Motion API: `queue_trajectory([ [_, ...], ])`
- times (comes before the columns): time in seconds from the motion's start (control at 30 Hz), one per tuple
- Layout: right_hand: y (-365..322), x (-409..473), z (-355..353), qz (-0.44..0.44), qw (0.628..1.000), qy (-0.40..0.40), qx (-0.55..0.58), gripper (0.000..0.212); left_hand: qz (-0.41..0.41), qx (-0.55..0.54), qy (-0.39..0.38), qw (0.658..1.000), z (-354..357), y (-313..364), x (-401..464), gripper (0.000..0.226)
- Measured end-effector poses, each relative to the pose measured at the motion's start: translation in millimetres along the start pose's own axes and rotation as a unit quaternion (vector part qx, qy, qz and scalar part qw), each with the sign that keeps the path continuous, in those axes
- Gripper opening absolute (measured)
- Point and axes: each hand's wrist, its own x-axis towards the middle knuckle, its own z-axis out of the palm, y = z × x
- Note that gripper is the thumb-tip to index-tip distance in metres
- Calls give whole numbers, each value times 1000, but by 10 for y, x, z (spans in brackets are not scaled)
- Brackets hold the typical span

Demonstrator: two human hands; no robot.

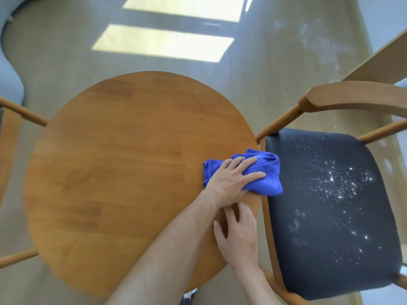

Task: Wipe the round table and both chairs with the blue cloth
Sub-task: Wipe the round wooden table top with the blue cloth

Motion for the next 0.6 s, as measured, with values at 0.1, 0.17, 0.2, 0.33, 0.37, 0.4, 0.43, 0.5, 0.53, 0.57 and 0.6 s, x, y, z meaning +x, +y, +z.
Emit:
queue_trajectory([
  [0.1, -3, -14, 37, -15, 999, 10, -28, 48, -54, -14, 36, 998, -95, -438, -474, 52],
  [0.17, -11, -31, 51, -26, 999, 11, -46, 50, -117, -23, 56, 991, -189, -768, -922, 51],
  [0.2, -14, -38, 55, -26, 998, 11, -53, 52, -153, -24, 71, 985, -240, -926, -1178, 51],
  [0.33, -58, -26, 71, -14, 996, -13, -84, 60, -317, -39, 124, 939, -372, -1433, -2331, 53],
  [0.37, -70, -10, 73, -7, 995, -22, -92, 63, -364, -44, 139, 920, -381, -1508, -2617, 54],
  [0.4, -81, 9, 72, 0, 994, -33, -100, 66, -406, -47, 159, 899, -389, -1554, -2873, 54],
  [0.43, -92, 30, 69, 6, 993, -43, -109, 69, -445, -45, 183, 875, -386, -1579, -3088, 53],
  [0.5, -111, 51, 63, 17, 990, -69, -123, 77, -519, -65, 226, 822, -344, -1568, -3370, 51],
  [0.53, -131, 52, 63, 22, 989, -78, -126, 79, -547, -84, 245, 796, -314, -1548, -3437, 53],
  [0.57, -145, 46, 64, 28, 988, -84, -130, 80, -565, -99, 263, 776, -284, -1516, -3453, 55],
  [0.6, -157, 42, 67, 31, 987, -88, -134, 79, -573, -100, 278, 764, -261, -1480, -3434, 55],
])
